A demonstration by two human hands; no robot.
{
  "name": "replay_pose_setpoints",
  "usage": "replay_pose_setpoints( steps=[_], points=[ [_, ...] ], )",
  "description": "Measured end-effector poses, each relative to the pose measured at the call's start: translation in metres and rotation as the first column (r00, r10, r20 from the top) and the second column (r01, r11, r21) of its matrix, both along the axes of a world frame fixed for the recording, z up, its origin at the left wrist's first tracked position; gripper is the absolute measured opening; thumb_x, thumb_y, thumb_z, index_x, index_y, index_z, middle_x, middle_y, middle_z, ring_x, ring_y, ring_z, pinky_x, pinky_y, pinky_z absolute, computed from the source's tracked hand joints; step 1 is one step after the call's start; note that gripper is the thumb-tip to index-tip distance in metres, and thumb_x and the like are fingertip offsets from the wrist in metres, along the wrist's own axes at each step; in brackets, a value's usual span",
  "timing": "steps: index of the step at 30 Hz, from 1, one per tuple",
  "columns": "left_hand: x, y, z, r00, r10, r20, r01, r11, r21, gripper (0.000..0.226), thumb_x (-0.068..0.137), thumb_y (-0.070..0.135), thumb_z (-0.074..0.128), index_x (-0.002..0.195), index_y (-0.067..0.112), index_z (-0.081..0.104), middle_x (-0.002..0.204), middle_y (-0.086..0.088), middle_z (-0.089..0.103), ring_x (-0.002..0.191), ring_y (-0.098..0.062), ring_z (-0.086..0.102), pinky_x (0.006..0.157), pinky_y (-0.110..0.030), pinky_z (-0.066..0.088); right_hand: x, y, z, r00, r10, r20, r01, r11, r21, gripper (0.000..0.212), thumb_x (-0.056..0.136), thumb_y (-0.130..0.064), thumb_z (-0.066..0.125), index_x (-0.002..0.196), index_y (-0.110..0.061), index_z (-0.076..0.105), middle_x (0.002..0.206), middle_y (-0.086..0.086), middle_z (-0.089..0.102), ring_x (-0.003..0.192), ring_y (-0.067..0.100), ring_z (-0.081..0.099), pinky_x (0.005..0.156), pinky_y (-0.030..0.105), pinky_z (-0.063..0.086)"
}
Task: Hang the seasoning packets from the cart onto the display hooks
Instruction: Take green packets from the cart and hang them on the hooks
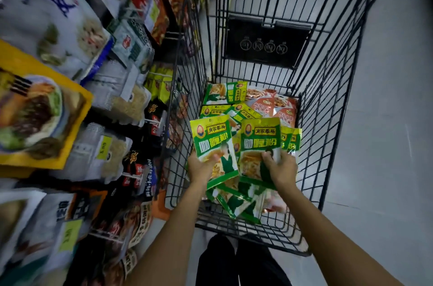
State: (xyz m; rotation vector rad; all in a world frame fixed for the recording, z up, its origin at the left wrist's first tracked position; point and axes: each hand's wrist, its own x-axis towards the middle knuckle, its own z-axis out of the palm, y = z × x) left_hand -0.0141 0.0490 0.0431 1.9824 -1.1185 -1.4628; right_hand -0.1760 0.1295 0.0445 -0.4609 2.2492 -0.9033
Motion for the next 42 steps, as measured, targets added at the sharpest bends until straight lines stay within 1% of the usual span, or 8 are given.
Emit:
replay_pose_setpoints(
  steps=[6,10,16,22,26,30,33,42],
  points=[
    [0.026,-0.025,0.134,0.998,-0.044,0.046,0.059,0.902,-0.427,0.025,0.084,0.011,0.072,0.106,0.002,0.063,0.092,-0.001,0.063,0.08,-0.013,0.059,0.054,0.0,0.039,-0.016,-0.05,0.099,0.993,0.119,0.013,-0.111,0.952,-0.285,0.015,0.09,-0.03,0.065,0.087,-0.015,0.065,0.082,0.005,0.065,0.078,0.024,0.063,0.069,0.038,0.055],
    [0.06,-0.026,0.239,0.999,0.003,0.046,0.028,0.758,-0.652,0.034,0.089,0.023,0.066,0.117,0.006,0.057,0.113,-0.003,0.059,0.104,-0.015,0.054,0.091,-0.028,0.044,-0.005,-0.096,0.177,0.957,0.289,-0.007,-0.259,0.845,-0.468,0.016,0.088,-0.029,0.068,0.08,-0.016,0.063,0.082,0.012,0.065,0.075,0.023,0.06,0.066,0.034,0.05],
    [0.113,0.009,0.374,0.978,0.207,0.022,-0.096,0.542,-0.835,0.019,0.088,0.031,0.066,0.106,0.026,0.062,0.103,0.011,0.065,0.098,-0.006,0.061,0.077,-0.018,0.046,0.038,-0.134,0.311,0.838,0.519,-0.168,-0.474,0.541,-0.695,0.032,0.091,-0.026,0.066,0.065,-0.014,0.05,0.063,0.005,0.05,0.061,0.017,0.047,0.057,0.031,0.032],
    [0.163,0.066,0.483,0.926,0.368,-0.082,-0.204,0.304,-0.931,0.015,0.085,0.033,0.067,0.097,0.04,0.06,0.098,0.023,0.065,0.091,0.009,0.062,0.071,-0.011,0.05,0.097,-0.129,0.429,0.693,0.663,-0.283,-0.499,0.159,-0.852,0.019,0.087,-0.037,0.065,0.081,-0.018,0.066,0.069,-0.005,0.065,0.065,0.006,0.057,0.059,0.022,0.042],
    [0.198,0.107,0.531,0.883,0.45,-0.134,-0.232,0.17,-0.958,0.018,0.086,0.03,0.068,0.103,0.035,0.062,0.102,0.016,0.069,0.093,0.001,0.066,0.077,-0.023,0.054,0.143,-0.12,0.482,0.601,0.731,-0.323,-0.442,-0.033,-0.896,0.059,0.083,-0.048,0.065,0.088,0.011,0.057,0.066,0.019,0.046,0.059,0.025,0.039,0.055,0.033,0.027],
    [0.233,0.147,0.566,0.827,0.542,-0.15,-0.232,0.086,-0.969,0.018,0.085,0.033,0.068,0.1,0.039,0.061,0.102,0.016,0.069,0.096,-0.005,0.066,0.08,-0.029,0.054,0.194,-0.101,0.526,0.54,0.765,-0.351,-0.406,-0.128,-0.905,0.027,0.088,-0.038,0.067,0.064,-0.027,0.065,0.052,-0.009,0.057,0.046,0.009,0.05,0.05,0.019,0.035],
    [0.256,0.174,0.585,0.801,0.577,-0.161,-0.222,0.037,-0.974,0.014,0.083,0.035,0.069,0.094,0.038,0.063,0.092,0.021,0.071,0.088,0.0,0.066,0.074,-0.02,0.054,0.229,-0.093,0.546,0.486,0.798,-0.357,-0.359,-0.19,-0.914,0.031,0.087,-0.044,0.067,0.075,-0.016,0.065,0.064,0.011,0.062,0.053,0.028,0.054,0.058,0.026,0.035],
    [0.321,0.24,0.618,0.665,0.72,-0.2,-0.241,-0.046,-0.969,0.022,0.077,0.04,0.072,0.096,0.031,0.064,0.09,0.015,0.071,0.081,-0.004,0.065,0.068,-0.023,0.051,0.331,-0.057,0.589,0.288,0.882,-0.372,-0.322,-0.277,-0.905,0.019,0.09,-0.021,0.067,0.074,-0.031,0.064,0.059,-0.023,0.064,0.055,-0.015,0.055,0.049,0.003,0.036]
  ],
)
